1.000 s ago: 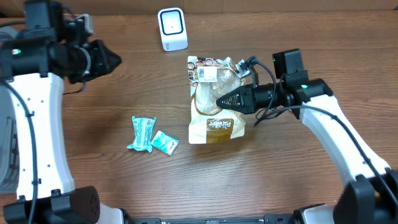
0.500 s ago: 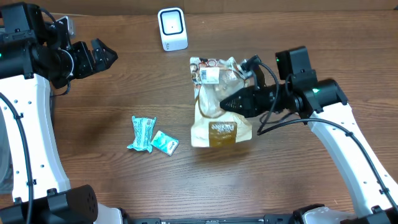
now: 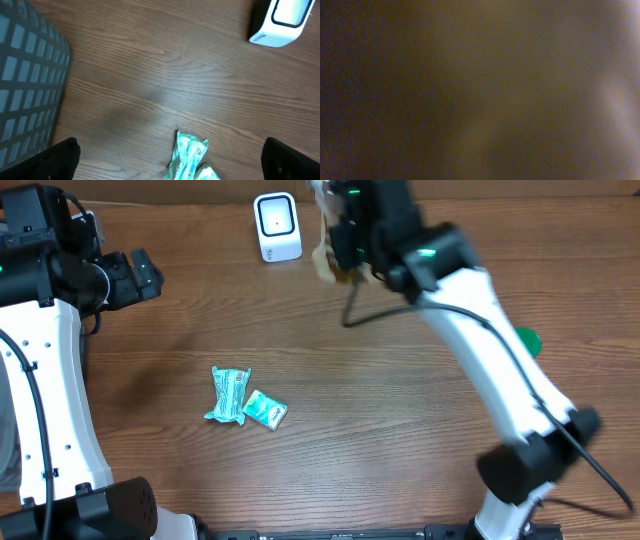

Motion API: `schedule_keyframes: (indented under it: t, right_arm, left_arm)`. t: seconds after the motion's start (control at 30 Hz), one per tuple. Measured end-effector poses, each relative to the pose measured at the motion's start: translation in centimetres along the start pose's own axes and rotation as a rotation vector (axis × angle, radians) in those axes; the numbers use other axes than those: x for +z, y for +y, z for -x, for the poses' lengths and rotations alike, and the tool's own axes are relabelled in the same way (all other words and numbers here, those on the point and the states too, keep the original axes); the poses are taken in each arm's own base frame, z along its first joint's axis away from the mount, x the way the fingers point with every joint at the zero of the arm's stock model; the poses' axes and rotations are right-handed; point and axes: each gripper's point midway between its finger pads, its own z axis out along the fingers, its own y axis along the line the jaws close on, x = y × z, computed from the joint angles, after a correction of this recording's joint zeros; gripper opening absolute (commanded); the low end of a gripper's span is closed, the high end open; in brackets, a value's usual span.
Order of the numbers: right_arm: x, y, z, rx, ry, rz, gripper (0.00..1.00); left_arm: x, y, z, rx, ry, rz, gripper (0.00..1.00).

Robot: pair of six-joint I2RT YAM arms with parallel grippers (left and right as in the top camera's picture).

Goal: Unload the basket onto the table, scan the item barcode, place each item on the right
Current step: 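Lift the snack bag and hold it in front of the scanner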

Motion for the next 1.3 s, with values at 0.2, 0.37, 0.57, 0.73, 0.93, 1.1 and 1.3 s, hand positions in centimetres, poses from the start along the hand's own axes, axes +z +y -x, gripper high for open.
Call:
schedule_keyframes:
  t: [0.2, 0.37, 0.57, 0.73, 0.93, 1.1, 1.3]
  right_arm:
    - [8.2, -0.7, 2.0, -0.218, -0.127, -0.319, 0.04]
    - [12.3, -0.4, 2.2, -0.363, -0.175, -0.432, 0.04]
    - [15.2, -0.1, 1.5, -0.567, -0.164, -0.507, 0.04]
    - [17.7, 0.5, 0.0, -0.693, -0.133, -0.524, 0.04]
    - [19.6, 1.0, -1.9, -0.774, -0.084, -0.516, 0.04]
    - [19.8, 1.1, -2.1, -0.794, -0.075, -0.515, 0.04]
    - [19.7, 1.3, -2.1, -0.798, -0.076, -0.511, 0.04]
  left_arm:
    - [0.0, 0.2, 0.0, 0.0, -0.002, 0.013, 0.99]
    - [0.0, 0.3, 0.1, 0.0, -0.003, 0.017, 0.99]
    - [0.0, 0.3, 0.1, 0.0, -0.003, 0.02, 1.0]
    - [0.0, 0.3, 0.1, 0.0, -0.003, 0.02, 1.0]
    - [0.0, 0.4, 0.1, 0.0, -0.003, 0.021, 1.0]
    - [0.0, 0.4, 0.1, 0.0, -0.003, 0.021, 1.0]
    - [0.0, 0.4, 0.1, 0.0, -0.003, 0.021, 1.0]
